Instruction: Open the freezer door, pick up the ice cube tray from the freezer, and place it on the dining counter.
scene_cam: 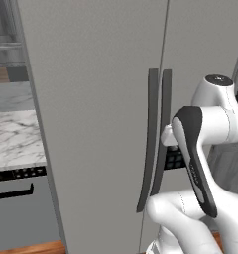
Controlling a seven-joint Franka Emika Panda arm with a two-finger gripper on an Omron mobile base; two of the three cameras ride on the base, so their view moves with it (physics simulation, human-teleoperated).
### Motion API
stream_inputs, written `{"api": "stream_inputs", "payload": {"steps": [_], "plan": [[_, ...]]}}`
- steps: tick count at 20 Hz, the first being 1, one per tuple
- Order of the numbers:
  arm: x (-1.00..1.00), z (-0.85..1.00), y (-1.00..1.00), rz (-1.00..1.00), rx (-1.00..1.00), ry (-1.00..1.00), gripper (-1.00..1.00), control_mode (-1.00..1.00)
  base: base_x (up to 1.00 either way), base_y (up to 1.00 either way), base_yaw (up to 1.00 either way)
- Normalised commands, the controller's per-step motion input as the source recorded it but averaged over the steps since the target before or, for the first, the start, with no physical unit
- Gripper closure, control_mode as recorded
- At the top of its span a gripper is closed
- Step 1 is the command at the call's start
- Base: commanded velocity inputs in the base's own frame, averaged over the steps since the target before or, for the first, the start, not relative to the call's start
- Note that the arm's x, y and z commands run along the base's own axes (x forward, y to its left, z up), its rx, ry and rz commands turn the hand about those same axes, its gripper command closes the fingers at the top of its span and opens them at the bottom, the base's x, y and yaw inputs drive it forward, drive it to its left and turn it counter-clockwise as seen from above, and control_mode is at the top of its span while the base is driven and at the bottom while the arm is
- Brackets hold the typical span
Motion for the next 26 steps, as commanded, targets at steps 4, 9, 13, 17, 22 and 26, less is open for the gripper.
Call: {"api": "stream_inputs", "payload": {"steps": [4, 9, 13, 17, 22, 26], "plan": [[-0.13, 0.00, 0.08, 0.00, -0.01, 0.00, -1.00, -1.00, 0.00, 0.00, 0.00], [-0.01, 0.00, 0.00, 0.00, 0.00, 0.00, -1.00, -1.00, 0.00, 0.00, 0.00], [0.00, 0.00, 0.00, 0.00, 0.00, 0.00, -1.00, 1.00, 0.00, 0.01, 0.00], [0.00, 0.00, 0.00, 0.00, 0.00, 0.00, -1.00, 1.00, 0.00, 0.52, 0.00], [0.00, 0.00, 0.00, 0.00, 0.00, 0.00, -1.00, 1.00, -0.02, 0.93, 0.00], [0.00, 0.00, 0.00, 0.00, 0.00, 0.00, -1.00, 1.00, 0.00, 0.72, 0.00]]}}
